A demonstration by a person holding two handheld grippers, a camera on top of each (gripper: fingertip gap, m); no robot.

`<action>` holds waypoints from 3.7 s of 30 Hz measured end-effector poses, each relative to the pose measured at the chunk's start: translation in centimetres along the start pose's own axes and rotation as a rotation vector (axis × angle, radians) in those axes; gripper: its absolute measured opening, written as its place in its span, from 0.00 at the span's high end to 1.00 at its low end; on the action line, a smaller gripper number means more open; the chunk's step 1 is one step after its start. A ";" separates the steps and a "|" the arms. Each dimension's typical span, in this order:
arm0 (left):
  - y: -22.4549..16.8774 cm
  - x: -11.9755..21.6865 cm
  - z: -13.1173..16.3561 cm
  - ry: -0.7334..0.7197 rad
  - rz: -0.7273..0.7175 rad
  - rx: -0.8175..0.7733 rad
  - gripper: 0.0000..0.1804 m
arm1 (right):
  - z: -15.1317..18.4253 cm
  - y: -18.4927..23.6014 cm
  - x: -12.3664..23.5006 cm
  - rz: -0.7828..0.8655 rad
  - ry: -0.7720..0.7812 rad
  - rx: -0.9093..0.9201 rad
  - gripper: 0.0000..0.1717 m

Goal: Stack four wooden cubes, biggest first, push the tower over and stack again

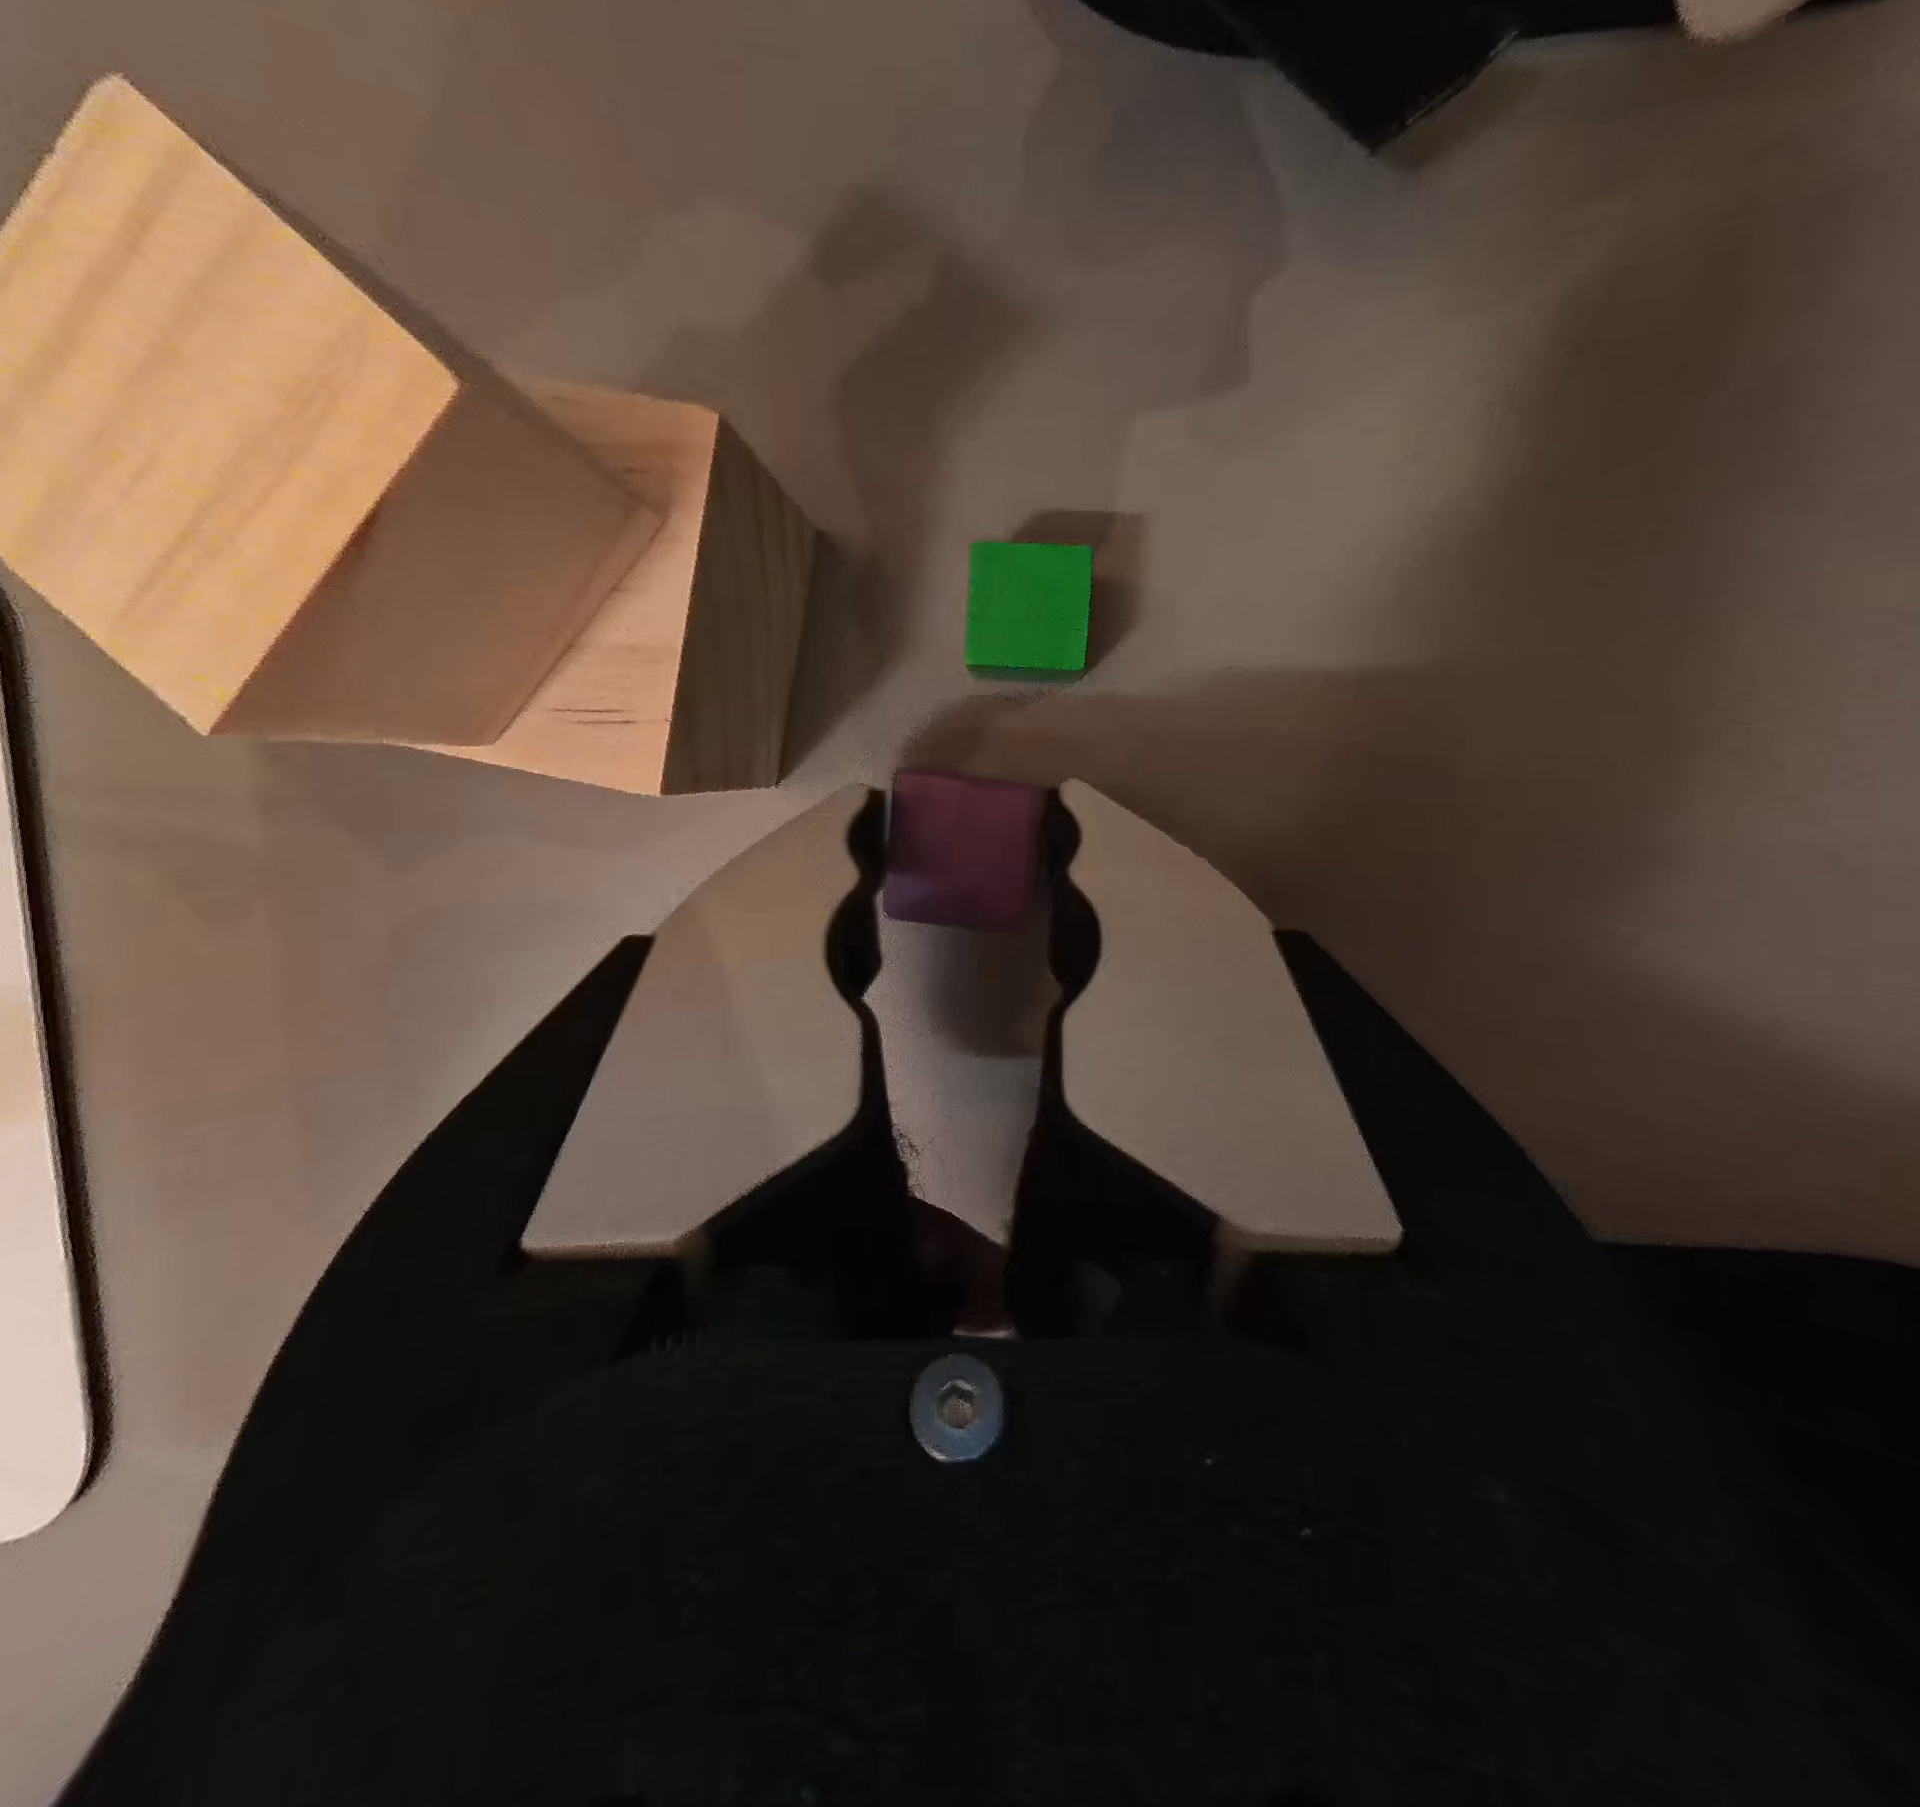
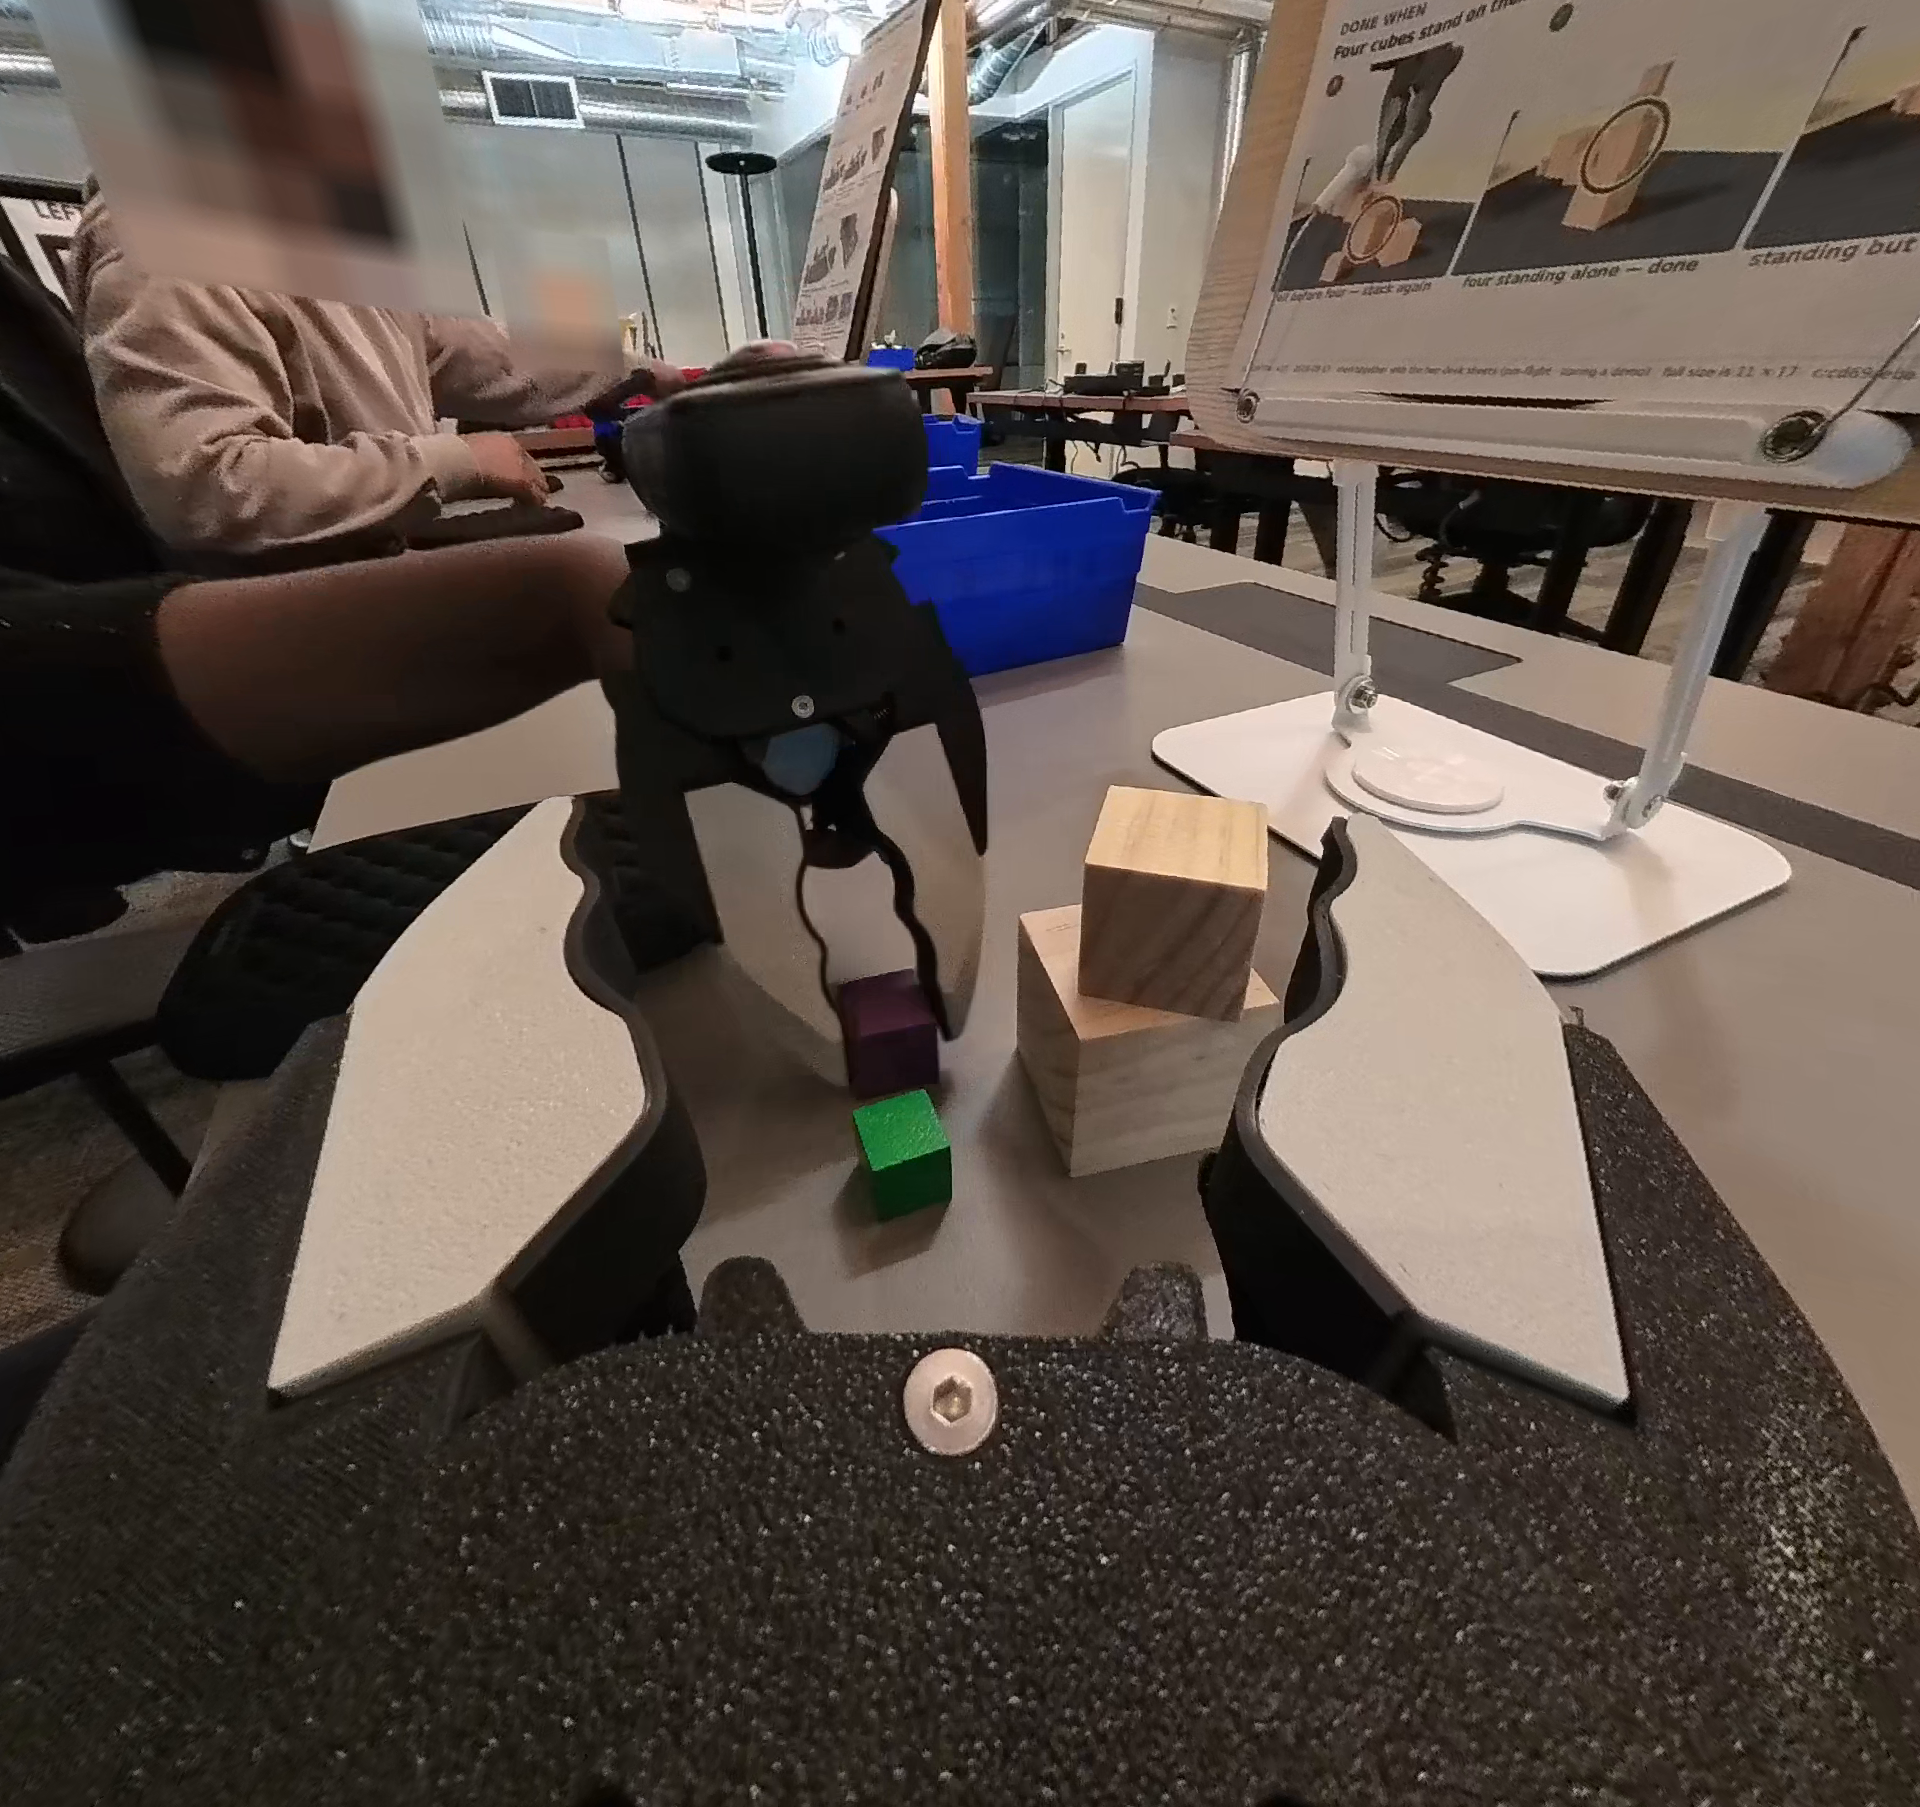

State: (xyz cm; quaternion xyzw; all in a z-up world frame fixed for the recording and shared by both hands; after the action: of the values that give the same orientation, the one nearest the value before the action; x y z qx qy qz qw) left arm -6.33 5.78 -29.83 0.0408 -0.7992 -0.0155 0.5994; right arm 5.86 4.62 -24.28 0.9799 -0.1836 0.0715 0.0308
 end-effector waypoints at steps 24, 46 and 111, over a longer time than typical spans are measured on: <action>5.7 12.8 -5.6 0.002 -0.219 0.475 0.85 | 0.0 -0.1 0.0 0.007 -0.002 -0.011 0.29; 6.3 6.8 -7.2 0.053 -0.138 0.477 0.85 | 0.0 -0.3 0.0 0.002 -0.006 -0.024 0.29; 6.1 9.2 -6.7 -0.097 -0.189 0.400 0.88 | 0.0 -0.1 0.0 0.004 0.001 -0.005 0.28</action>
State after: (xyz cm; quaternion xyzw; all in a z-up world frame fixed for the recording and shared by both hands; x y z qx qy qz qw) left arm -2.75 11.29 -18.69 0.2325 -0.8071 0.0852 0.5360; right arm 5.91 4.72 -24.25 0.9795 -0.1856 0.0715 0.0332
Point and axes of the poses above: each gripper's, where its closed fingertips meet, x back along the fingers, z out of its underside, y = z × x across the jaws, the point moved 6 cm from there along x, back along the fingers, and after that the axes turned 11 degrees about y, right-handed, at the moved point
